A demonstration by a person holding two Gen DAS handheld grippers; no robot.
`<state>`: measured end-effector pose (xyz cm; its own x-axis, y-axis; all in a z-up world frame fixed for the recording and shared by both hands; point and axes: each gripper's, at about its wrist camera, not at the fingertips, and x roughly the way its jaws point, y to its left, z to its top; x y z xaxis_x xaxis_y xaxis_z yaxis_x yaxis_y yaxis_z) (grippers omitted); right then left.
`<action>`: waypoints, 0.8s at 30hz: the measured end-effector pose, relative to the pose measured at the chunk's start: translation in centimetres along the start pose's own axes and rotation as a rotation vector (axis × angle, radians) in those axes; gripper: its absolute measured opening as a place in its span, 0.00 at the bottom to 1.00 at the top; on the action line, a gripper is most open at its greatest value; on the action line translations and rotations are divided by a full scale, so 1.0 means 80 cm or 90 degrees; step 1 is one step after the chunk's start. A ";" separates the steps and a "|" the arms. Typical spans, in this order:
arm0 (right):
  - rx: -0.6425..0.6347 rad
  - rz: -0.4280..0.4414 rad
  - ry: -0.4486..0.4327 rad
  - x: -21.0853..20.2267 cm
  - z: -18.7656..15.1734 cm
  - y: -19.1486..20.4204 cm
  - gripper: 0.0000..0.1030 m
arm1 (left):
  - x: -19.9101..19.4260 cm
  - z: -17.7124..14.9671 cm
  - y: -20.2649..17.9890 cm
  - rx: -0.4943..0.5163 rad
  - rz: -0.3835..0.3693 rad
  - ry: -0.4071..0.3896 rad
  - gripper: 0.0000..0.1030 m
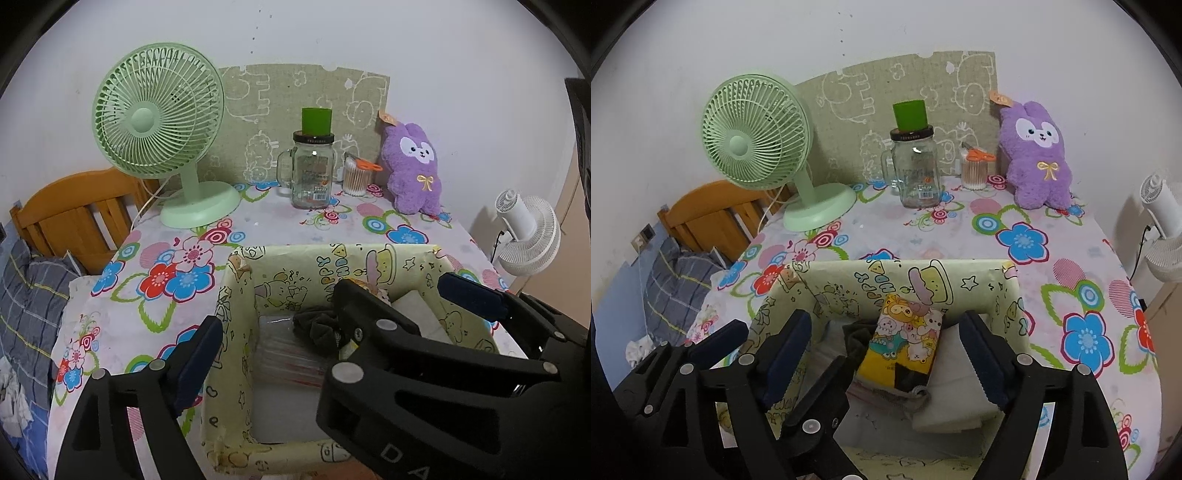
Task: Organize soft objects
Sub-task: 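Open the left gripper dropping the grey pouch into the basket while the right gripper lowers the snack bag in, then release the snack bag with the right gripper and withdraw both grippers from the basket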
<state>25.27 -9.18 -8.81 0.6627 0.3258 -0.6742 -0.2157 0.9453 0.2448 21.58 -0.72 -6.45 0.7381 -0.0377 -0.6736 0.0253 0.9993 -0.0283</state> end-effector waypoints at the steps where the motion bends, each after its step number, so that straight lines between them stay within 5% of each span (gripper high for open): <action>1: -0.001 -0.002 -0.003 -0.003 0.000 0.000 0.84 | -0.003 0.000 0.000 0.000 0.000 -0.002 0.84; 24: -0.015 -0.035 -0.097 -0.120 -0.012 0.009 0.95 | -0.099 -0.008 -0.022 0.009 0.011 -0.078 0.97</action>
<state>18.09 -11.59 -2.83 0.7748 0.2693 -0.5720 -0.1923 0.9623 0.1925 15.26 -2.17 -1.51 0.8157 -0.0199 -0.5781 0.0199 0.9998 -0.0063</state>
